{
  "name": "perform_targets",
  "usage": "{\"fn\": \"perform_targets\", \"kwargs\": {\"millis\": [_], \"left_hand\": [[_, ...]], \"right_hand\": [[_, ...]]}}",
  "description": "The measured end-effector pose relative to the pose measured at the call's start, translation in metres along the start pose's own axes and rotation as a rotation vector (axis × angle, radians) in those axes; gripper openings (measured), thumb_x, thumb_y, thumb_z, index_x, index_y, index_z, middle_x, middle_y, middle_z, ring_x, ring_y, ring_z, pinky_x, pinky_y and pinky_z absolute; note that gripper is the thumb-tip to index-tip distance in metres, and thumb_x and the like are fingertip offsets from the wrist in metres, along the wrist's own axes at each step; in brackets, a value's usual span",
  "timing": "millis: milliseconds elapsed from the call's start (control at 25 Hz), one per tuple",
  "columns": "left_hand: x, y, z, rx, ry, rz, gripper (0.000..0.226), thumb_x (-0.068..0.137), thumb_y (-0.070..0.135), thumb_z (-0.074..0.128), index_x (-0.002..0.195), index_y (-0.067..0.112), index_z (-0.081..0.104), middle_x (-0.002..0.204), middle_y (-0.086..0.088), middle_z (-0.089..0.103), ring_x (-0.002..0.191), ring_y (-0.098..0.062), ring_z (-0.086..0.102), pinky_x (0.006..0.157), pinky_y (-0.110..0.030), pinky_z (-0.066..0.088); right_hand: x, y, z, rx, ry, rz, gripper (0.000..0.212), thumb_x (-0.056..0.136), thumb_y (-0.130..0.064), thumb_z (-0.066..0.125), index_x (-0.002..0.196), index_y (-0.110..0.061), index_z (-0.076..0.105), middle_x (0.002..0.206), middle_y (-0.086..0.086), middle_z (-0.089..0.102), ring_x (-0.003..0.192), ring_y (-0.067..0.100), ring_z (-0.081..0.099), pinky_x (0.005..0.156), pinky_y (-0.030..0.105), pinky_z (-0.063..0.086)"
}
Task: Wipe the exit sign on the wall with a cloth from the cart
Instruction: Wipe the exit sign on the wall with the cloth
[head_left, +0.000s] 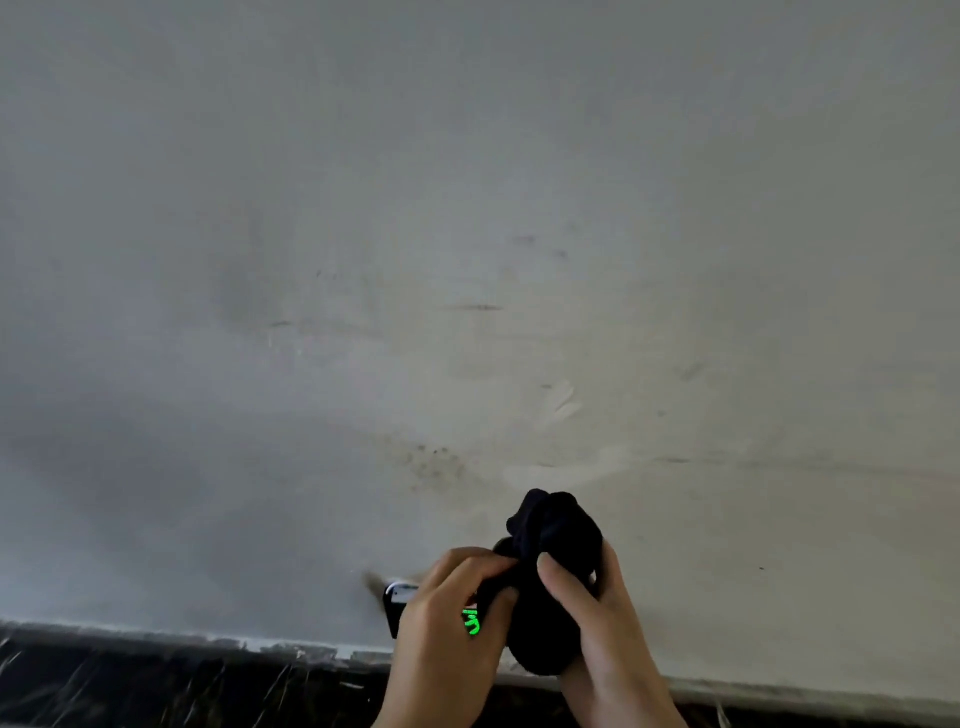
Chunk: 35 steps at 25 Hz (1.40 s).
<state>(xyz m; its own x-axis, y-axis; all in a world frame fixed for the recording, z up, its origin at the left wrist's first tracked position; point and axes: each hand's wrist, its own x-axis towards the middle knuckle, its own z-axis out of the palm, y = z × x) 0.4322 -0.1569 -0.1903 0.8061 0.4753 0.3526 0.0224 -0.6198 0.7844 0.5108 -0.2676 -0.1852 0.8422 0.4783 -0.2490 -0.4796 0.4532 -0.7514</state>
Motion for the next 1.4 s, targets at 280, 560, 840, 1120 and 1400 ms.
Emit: {"fn": "perform_targets", "kwargs": {"millis": [280, 560, 840, 1120, 1400], "left_hand": [[-0.002, -0.105, 0.051, 0.036, 0.037, 0.244, 0.017, 0.086, 0.023, 0.068, 0.102, 0.021, 0.075, 0.097, 0.015, 0.071, 0.091, 0.001, 0.065, 0.076, -0.01, 0.05], [0.037, -0.176, 0.063, 0.655, 0.341, 0.792, 0.044, 0.094, 0.026, 0.054, 0.133, 0.009, 0.063, 0.144, -0.01, 0.056, 0.137, -0.028, 0.044, 0.115, -0.044, 0.033], [0.114, -0.195, 0.023, 1.069, 0.42, 0.933, 0.062, 0.092, 0.032, 0.053, 0.149, 0.009, 0.043, 0.157, -0.011, 0.038, 0.145, -0.03, 0.03, 0.119, -0.053, 0.017], [0.16, -0.209, 0.006, 1.141, 0.46, 1.054, 0.065, 0.1, 0.042, 0.044, 0.156, 0.015, 0.026, 0.161, -0.009, 0.03, 0.148, -0.027, 0.022, 0.122, -0.049, 0.006], [0.177, -0.223, 0.012, 1.079, 0.566, 1.166, 0.064, 0.099, 0.046, 0.041, 0.156, 0.018, 0.03, 0.16, -0.006, 0.028, 0.148, -0.027, 0.025, 0.121, -0.053, 0.008]], "right_hand": [[0.05, 0.086, -0.056, -0.006, 0.049, -0.14, 0.054, 0.061, -0.013, 0.075, 0.114, -0.02, 0.064, 0.105, 0.017, 0.074, 0.091, 0.035, 0.073, 0.063, 0.037, 0.059], [0.073, 0.14, -0.111, -0.007, -0.008, -0.255, 0.055, 0.065, -0.013, 0.071, 0.118, -0.023, 0.063, 0.111, 0.008, 0.074, 0.098, 0.027, 0.072, 0.072, 0.038, 0.058], [0.076, 0.172, -0.141, 0.001, -0.046, -0.375, 0.063, 0.066, -0.002, 0.068, 0.127, -0.003, 0.053, 0.104, 0.02, 0.07, 0.087, 0.038, 0.067, 0.067, 0.038, 0.051], [0.092, 0.193, -0.136, -0.376, 0.149, -0.549, 0.063, 0.071, 0.021, 0.067, 0.101, -0.034, 0.064, 0.102, -0.003, 0.073, 0.093, 0.007, 0.069, 0.078, 0.025, 0.055], [0.13, 0.249, -0.096, -1.125, 0.127, -0.934, 0.079, 0.063, 0.013, 0.073, 0.11, -0.046, 0.049, 0.115, -0.025, 0.053, 0.105, 0.001, 0.055, 0.084, 0.01, 0.049]]}}
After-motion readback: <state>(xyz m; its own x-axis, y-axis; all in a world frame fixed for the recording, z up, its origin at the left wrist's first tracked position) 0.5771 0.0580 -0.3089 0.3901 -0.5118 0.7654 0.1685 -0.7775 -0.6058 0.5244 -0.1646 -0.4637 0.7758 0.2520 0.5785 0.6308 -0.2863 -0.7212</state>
